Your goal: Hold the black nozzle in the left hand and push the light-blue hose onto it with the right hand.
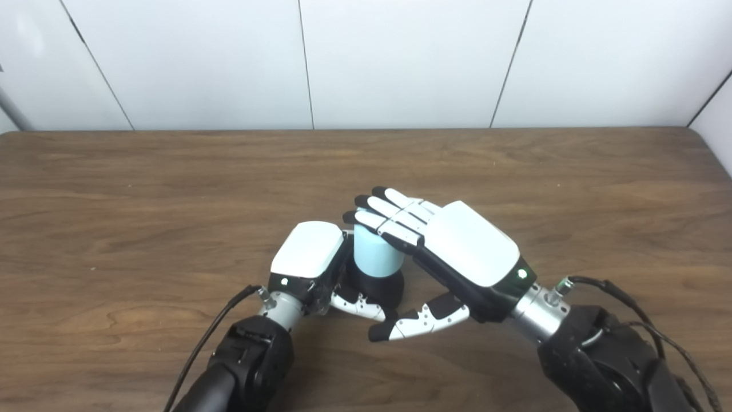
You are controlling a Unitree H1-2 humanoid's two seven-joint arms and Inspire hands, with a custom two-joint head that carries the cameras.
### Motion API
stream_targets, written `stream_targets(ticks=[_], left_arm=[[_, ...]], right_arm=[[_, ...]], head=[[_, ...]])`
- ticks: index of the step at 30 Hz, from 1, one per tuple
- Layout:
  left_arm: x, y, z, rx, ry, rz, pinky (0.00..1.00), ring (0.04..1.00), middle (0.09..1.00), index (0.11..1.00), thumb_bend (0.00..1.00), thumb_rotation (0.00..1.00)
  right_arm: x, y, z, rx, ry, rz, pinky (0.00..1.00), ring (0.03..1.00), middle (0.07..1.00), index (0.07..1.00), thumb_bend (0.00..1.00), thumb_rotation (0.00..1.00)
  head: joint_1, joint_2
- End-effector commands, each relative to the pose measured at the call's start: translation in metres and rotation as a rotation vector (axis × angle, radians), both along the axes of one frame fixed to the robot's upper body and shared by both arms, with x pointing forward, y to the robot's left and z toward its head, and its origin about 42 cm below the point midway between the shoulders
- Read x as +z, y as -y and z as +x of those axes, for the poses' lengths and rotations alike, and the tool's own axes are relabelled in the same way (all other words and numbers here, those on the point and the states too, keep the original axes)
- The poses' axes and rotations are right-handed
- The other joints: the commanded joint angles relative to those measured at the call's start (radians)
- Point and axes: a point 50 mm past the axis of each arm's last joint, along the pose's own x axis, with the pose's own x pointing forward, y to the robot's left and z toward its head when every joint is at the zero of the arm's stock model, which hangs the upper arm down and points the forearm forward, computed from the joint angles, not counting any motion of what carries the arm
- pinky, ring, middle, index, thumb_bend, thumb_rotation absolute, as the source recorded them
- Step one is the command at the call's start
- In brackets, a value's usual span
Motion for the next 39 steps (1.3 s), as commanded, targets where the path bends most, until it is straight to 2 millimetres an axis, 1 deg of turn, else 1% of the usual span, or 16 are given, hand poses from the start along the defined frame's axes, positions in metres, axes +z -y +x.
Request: stream_targets(ticks=[1,5,10,11,19,22,26,29,30,32,33,35,36,37,38,39], left_arm=[[-0.017,0.002,-0.013,-0.054,-0.122,0.022,0.44,0.507,0.508,0.480,0.52,0.00],[-0.017,0.002,-0.013,-0.053,-0.123,0.026,0.44,0.521,0.517,0.480,0.52,0.00],[-0.017,0.002,-0.012,-0.053,-0.125,0.031,0.43,0.510,0.492,0.482,0.52,0.00],[-0.017,0.003,-0.013,-0.054,-0.124,0.032,0.44,0.523,0.523,0.481,0.52,0.00],[-0.016,0.003,-0.013,-0.049,-0.122,0.030,0.43,0.503,0.474,0.482,0.52,0.00],[-0.015,0.004,-0.013,-0.050,-0.120,0.031,0.44,0.515,0.494,0.481,0.52,0.00],[-0.015,0.004,-0.013,-0.049,-0.122,0.032,0.44,0.516,0.494,0.481,0.52,0.00],[-0.016,0.004,-0.013,-0.051,-0.122,0.029,0.44,0.513,0.500,0.481,0.52,0.00],[-0.016,0.004,-0.013,-0.051,-0.122,0.026,0.45,0.525,0.520,0.480,0.52,0.00],[-0.017,0.004,-0.014,-0.050,-0.119,0.022,0.45,0.529,0.525,0.480,0.52,0.00],[-0.017,0.004,-0.014,-0.050,-0.118,0.021,0.46,0.527,0.521,0.480,0.52,0.00],[-0.017,0.005,-0.014,-0.048,-0.116,0.020,0.43,0.499,0.474,0.483,0.52,0.00],[-0.017,0.005,-0.014,-0.048,-0.115,0.019,0.43,0.496,0.471,0.483,0.52,0.00],[-0.017,0.005,-0.014,-0.048,-0.115,0.017,0.43,0.495,0.470,0.483,0.52,0.00],[-0.017,0.005,-0.014,-0.047,-0.115,0.016,0.44,0.514,0.496,0.482,0.52,0.00],[-0.017,0.006,-0.014,-0.048,-0.116,0.014,0.45,0.522,0.506,0.482,0.52,0.00]], right_arm=[[-0.027,0.010,-0.003,-0.014,-0.147,-0.132,0.85,0.935,0.909,0.879,0.59,0.80],[-0.029,0.011,-0.003,-0.021,-0.154,-0.141,0.86,0.929,0.902,0.876,0.59,0.79],[-0.030,0.013,-0.003,-0.026,-0.166,-0.167,0.87,0.924,0.897,0.875,0.59,0.81],[-0.031,0.013,-0.003,-0.027,-0.173,-0.176,0.87,0.927,0.900,0.877,0.59,0.82],[-0.038,0.016,-0.005,-0.038,-0.208,-0.198,0.87,0.940,0.923,0.884,0.60,0.80],[-0.040,0.016,-0.006,-0.037,-0.215,-0.201,0.88,0.946,0.928,0.890,0.60,0.81],[-0.040,0.015,-0.005,-0.036,-0.220,-0.201,0.88,0.949,0.935,0.893,0.60,0.81],[-0.031,0.014,-0.002,-0.037,-0.186,-0.169,0.89,0.957,0.939,0.899,0.59,0.82],[-0.025,0.013,0.000,-0.037,-0.160,-0.145,0.91,0.964,0.945,0.907,0.58,0.82],[-0.012,0.011,0.003,-0.039,-0.112,-0.108,0.92,0.980,0.959,0.914,0.56,0.82],[-0.005,0.011,0.004,-0.040,-0.088,-0.098,0.92,0.992,0.976,0.931,0.56,0.87],[0.011,0.009,0.006,-0.041,-0.035,-0.069,0.92,0.996,0.987,0.944,0.54,0.91],[0.016,0.008,0.006,-0.041,-0.019,-0.057,0.91,0.993,0.984,0.940,0.54,0.93],[0.027,0.007,0.007,-0.042,0.009,-0.036,0.91,0.991,0.984,0.939,0.54,0.94],[0.035,0.007,0.007,-0.042,0.030,-0.015,0.92,0.996,0.986,0.945,0.54,0.97],[0.043,0.007,0.006,-0.045,0.049,0.007,0.92,0.998,0.983,0.940,0.53,0.97]], head=[[0.001,0.001],[0.000,0.002],[-0.003,0.004],[-0.003,0.004],[-0.003,0.006],[-0.002,0.007],[-0.002,0.007],[-0.003,0.006],[-0.003,0.006],[-0.004,0.005],[-0.004,0.005],[-0.004,0.005],[-0.004,0.005],[-0.005,0.004],[-0.006,0.003],[-0.006,0.003]])
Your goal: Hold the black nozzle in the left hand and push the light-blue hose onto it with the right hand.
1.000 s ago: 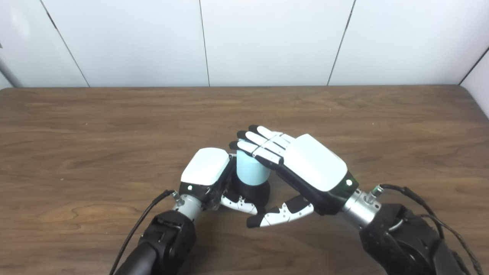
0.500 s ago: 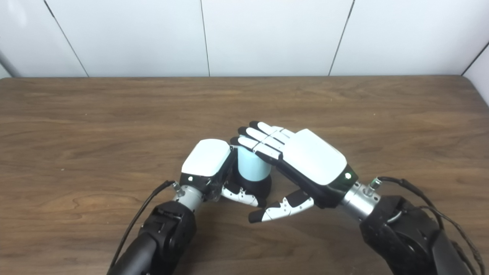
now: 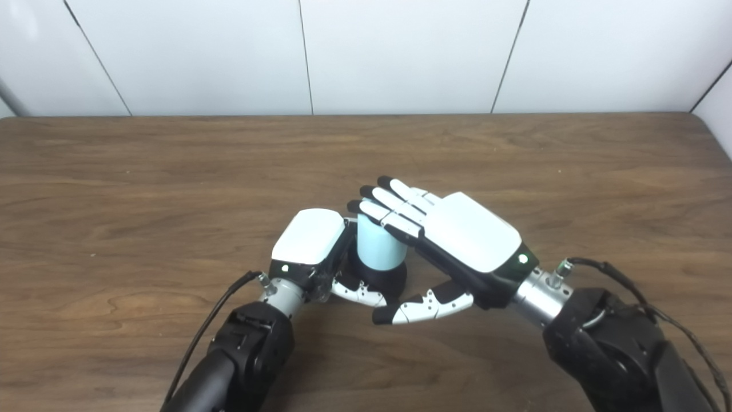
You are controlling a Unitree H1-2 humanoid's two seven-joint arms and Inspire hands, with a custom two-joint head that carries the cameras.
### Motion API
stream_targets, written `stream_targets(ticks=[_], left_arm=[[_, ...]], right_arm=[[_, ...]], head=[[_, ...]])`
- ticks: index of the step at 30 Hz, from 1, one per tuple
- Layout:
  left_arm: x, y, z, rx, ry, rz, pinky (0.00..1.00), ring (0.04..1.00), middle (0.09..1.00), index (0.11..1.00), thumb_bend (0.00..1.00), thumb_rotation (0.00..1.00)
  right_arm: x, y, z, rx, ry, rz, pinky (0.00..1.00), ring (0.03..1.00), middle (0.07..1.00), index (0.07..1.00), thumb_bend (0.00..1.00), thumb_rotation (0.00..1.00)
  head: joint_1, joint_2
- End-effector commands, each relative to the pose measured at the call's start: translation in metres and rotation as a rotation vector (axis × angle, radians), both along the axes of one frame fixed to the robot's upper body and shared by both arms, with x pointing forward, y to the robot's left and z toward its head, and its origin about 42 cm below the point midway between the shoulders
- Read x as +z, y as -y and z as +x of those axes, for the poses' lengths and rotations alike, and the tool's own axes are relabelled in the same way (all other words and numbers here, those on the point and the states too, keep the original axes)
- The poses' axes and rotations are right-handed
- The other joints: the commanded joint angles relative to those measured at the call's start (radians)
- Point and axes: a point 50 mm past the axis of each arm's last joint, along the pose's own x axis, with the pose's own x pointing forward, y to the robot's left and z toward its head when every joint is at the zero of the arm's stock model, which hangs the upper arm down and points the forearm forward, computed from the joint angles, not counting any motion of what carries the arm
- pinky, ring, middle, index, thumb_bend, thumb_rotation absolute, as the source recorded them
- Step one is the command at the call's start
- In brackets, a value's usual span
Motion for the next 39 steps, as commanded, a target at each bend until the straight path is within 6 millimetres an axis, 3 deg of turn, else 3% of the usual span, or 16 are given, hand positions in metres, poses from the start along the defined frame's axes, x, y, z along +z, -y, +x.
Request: stream_targets(ticks=[1,6,11,17,20,23,24,28,34,39], left_arm=[[-0.020,0.004,-0.012,-0.038,-0.104,0.016,0.46,0.529,0.517,0.482,0.52,0.00],[-0.020,0.005,-0.012,-0.036,-0.103,0.014,0.47,0.550,0.541,0.476,0.51,0.00],[-0.020,0.005,-0.012,-0.035,-0.105,0.009,0.45,0.527,0.505,0.483,0.52,0.00],[-0.020,0.003,-0.012,-0.043,-0.087,-0.011,0.45,0.542,0.544,0.473,0.51,0.00],[-0.019,0.001,-0.012,-0.053,-0.064,-0.034,0.41,0.497,0.435,0.488,0.52,0.00],[-0.013,0.000,-0.011,-0.074,0.008,0.016,0.50,0.586,0.487,0.494,0.52,0.00],[-0.010,0.000,-0.011,-0.081,0.036,0.035,0.58,0.630,0.586,0.598,0.72,0.08],[0.006,-0.003,-0.005,-0.093,0.106,0.087,0.71,0.717,0.713,0.736,0.91,0.21],[0.032,-0.010,0.004,-0.103,0.111,0.154,0.95,0.873,0.866,0.874,0.98,0.30],[0.044,-0.019,0.009,-0.095,0.107,0.177,1.00,0.959,0.934,0.908,1.00,0.33]], right_arm=[[0.030,0.000,0.000,-0.001,0.101,0.057,0.93,0.997,0.980,0.937,0.53,0.96],[0.044,0.003,0.000,-0.007,0.151,0.112,0.90,0.976,0.971,0.926,0.50,0.88],[0.044,0.009,0.003,-0.023,0.170,0.139,0.89,0.958,0.947,0.921,0.50,0.97],[0.039,0.013,0.005,-0.043,0.171,0.145,0.89,0.948,0.931,0.917,0.51,1.00],[0.038,0.013,0.006,-0.046,0.168,0.153,0.86,0.941,0.926,0.912,0.51,0.99],[0.036,0.013,0.007,-0.053,0.160,0.158,0.84,0.934,0.924,0.907,0.50,0.98],[0.036,0.013,0.008,-0.055,0.155,0.159,0.83,0.935,0.927,0.911,0.50,0.97],[0.034,0.012,0.009,-0.059,0.145,0.166,0.80,0.931,0.929,0.914,0.50,0.94],[0.032,0.012,0.010,-0.066,0.144,0.170,0.80,0.928,0.929,0.916,0.52,0.93],[0.031,0.013,0.011,-0.073,0.138,0.164,0.79,0.931,0.936,0.923,0.50,0.93]], head=[[0.001,0.001],[0.003,0.000],[0.004,0.001],[0.010,0.001],[0.012,0.001],[0.012,0.000],[0.012,0.000],[0.016,-0.003],[0.017,-0.006],[0.019,-0.010]])
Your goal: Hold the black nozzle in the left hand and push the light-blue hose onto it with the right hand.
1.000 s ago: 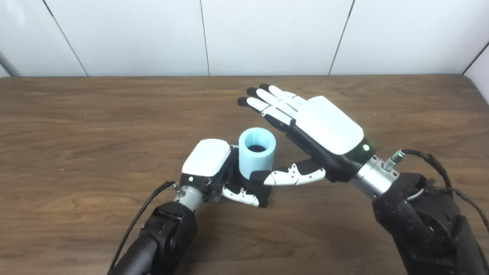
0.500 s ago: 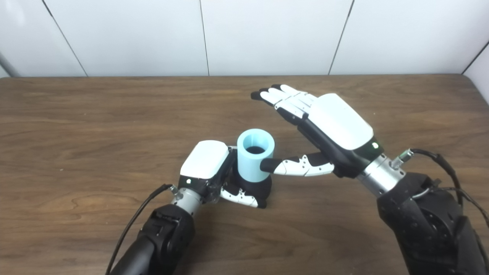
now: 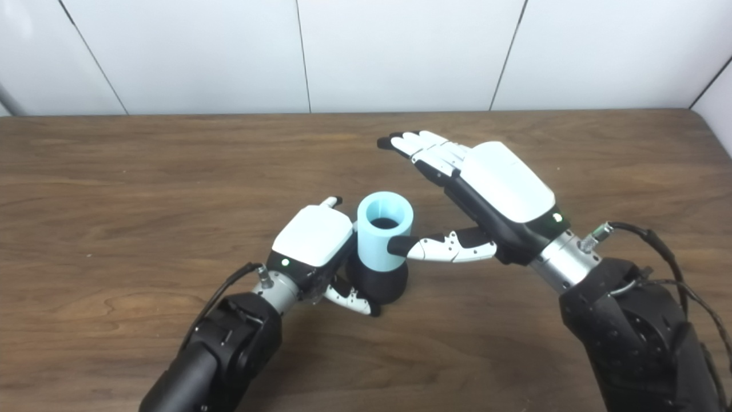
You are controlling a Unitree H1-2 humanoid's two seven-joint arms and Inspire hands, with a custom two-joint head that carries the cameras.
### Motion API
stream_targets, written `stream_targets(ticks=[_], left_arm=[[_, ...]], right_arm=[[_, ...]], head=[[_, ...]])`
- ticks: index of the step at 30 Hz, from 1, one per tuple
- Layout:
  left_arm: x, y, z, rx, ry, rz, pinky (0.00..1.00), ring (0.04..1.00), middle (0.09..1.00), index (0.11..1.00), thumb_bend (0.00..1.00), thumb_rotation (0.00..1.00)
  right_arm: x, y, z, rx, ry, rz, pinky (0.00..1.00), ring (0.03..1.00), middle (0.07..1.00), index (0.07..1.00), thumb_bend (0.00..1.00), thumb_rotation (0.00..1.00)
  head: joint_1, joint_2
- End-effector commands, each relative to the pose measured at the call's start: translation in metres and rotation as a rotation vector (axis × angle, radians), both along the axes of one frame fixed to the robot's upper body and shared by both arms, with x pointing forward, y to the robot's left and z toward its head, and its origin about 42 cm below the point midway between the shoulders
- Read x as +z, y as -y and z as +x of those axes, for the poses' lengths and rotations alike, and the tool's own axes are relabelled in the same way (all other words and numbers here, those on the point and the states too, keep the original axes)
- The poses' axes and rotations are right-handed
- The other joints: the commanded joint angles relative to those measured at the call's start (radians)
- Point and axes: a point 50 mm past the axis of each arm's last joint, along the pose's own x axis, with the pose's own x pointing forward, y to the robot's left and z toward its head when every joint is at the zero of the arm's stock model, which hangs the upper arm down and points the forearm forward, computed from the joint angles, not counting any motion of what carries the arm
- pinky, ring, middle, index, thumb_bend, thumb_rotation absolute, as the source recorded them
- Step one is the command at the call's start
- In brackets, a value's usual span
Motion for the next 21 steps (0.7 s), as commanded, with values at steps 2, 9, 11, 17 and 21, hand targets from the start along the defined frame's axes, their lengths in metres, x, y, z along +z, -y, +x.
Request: stream_targets(ticks=[2,9,11,17,21], left_arm=[[0.016,-0.007,0.006,0.009,0.066,0.000,1.00,0.984,0.951,0.915,1.00,0.32],[0.020,-0.019,0.008,0.039,0.077,0.000,1.00,0.991,0.960,0.924,1.00,0.33],[0.023,-0.025,0.010,0.057,0.079,-0.009,1.00,0.990,0.961,0.930,1.00,0.33],[0.041,-0.049,0.014,0.136,0.086,-0.142,0.75,0.804,0.836,0.873,1.00,0.28],[0.054,-0.066,0.017,0.168,0.082,-0.203,0.52,0.613,0.701,0.799,1.00,0.22]], right_arm=[[0.010,0.001,-0.001,0.001,0.063,0.021,0.79,0.933,0.937,0.925,0.50,0.92],[0.006,0.004,0.000,-0.008,0.051,0.026,0.79,0.930,0.940,0.934,0.51,0.92],[0.005,0.005,0.000,-0.009,0.049,0.029,0.79,0.929,0.940,0.935,0.50,0.91],[0.001,0.010,0.002,-0.028,0.049,0.037,0.82,0.923,0.934,0.927,0.53,0.95],[-0.002,0.013,0.004,-0.043,0.055,0.033,0.82,0.921,0.928,0.924,0.53,0.97]], head=[[0.001,0.000],[0.002,-0.003],[0.003,-0.003],[0.007,-0.004],[0.011,-0.005]])
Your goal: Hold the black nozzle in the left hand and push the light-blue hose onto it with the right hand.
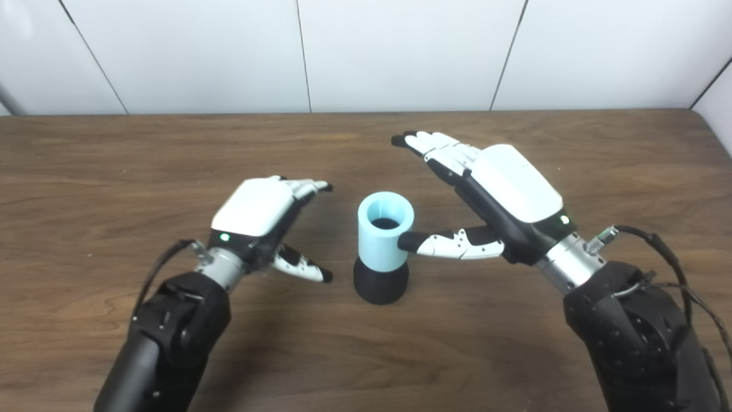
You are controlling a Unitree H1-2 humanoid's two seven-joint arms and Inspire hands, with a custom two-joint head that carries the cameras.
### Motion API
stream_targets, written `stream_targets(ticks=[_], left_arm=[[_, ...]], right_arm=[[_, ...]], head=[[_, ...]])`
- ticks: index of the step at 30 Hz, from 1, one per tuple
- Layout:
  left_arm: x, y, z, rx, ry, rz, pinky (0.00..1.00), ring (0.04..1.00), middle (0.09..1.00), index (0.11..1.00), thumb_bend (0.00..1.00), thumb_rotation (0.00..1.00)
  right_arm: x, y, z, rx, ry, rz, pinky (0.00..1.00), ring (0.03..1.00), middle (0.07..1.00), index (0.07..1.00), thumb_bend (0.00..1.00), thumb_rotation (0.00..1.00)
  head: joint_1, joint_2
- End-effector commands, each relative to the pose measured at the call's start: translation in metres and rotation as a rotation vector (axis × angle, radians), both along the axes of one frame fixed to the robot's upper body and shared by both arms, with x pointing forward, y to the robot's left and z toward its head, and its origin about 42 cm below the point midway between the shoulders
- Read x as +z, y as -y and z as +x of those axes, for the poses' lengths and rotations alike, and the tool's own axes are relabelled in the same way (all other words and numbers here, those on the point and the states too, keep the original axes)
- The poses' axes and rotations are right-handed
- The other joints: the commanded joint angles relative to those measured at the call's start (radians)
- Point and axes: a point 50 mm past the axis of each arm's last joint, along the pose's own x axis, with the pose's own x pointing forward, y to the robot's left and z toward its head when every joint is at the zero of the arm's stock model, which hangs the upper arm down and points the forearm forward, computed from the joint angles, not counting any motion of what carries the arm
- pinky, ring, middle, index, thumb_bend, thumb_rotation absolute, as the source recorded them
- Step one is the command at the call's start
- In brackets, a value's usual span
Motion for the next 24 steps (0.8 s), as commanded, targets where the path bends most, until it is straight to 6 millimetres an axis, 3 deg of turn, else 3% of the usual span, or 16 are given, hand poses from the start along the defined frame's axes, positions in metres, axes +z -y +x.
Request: stream_targets(ticks=[1,5,8,10,12,14,19,22,24], left_arm=[[0.024,-0.006,0.003,-0.006,0.067,-0.036,0.51,0.609,0.690,0.780,0.99,0.22],[0.040,-0.028,0.006,0.052,0.081,-0.020,0.48,0.572,0.653,0.752,1.00,0.21],[0.051,-0.047,0.006,0.092,0.106,-0.007,0.48,0.566,0.641,0.768,0.99,0.26],[0.055,-0.059,0.007,0.117,0.114,-0.019,0.49,0.580,0.657,0.778,0.98,0.27],[0.059,-0.071,0.006,0.146,0.114,-0.061,0.56,0.674,0.745,0.798,0.98,0.27],[0.060,-0.083,0.004,0.176,0.110,-0.127,0.61,0.740,0.794,0.808,0.97,0.26],[0.055,-0.108,-0.008,0.226,0.110,-0.333,0.62,0.773,0.812,0.823,0.89,0.21],[0.044,-0.122,-0.018,0.249,0.096,-0.515,0.71,0.811,0.836,0.843,0.80,0.25],[0.035,-0.130,-0.025,0.259,0.096,-0.647,0.77,0.839,0.864,0.864,0.75,0.34]], right_arm=[[0.010,0.003,-0.001,0.005,0.084,0.007,0.82,0.920,0.925,0.922,0.53,0.96],[0.008,0.007,0.001,-0.014,0.081,0.021,0.80,0.920,0.918,0.915,0.52,0.94],[0.004,0.011,0.002,-0.039,0.067,0.035,0.78,0.907,0.908,0.910,0.52,0.93],[0.001,0.014,0.003,-0.057,0.042,0.053,0.77,0.904,0.905,0.913,0.52,0.93],[-0.004,0.018,0.003,-0.080,0.011,0.078,0.77,0.904,0.906,0.926,0.55,0.94],[-0.009,0.020,0.005,-0.104,-0.019,0.117,0.77,0.902,0.907,0.930,0.56,0.95],[-0.023,0.023,0.010,-0.161,-0.100,0.250,0.79,0.900,0.917,0.924,0.54,0.91],[-0.035,0.022,0.011,-0.189,-0.140,0.313,0.81,0.899,0.925,0.929,0.54,0.95],[-0.044,0.022,0.012,-0.210,-0.158,0.355,0.79,0.878,0.920,0.925,0.53,0.99]], head=[[0.003,0.000],[0.008,-0.001],[0.010,-0.001],[0.010,-0.001],[0.010,-0.001],[0.007,-0.001],[0.002,-0.001],[-0.001,0.000],[-0.002,0.001]])
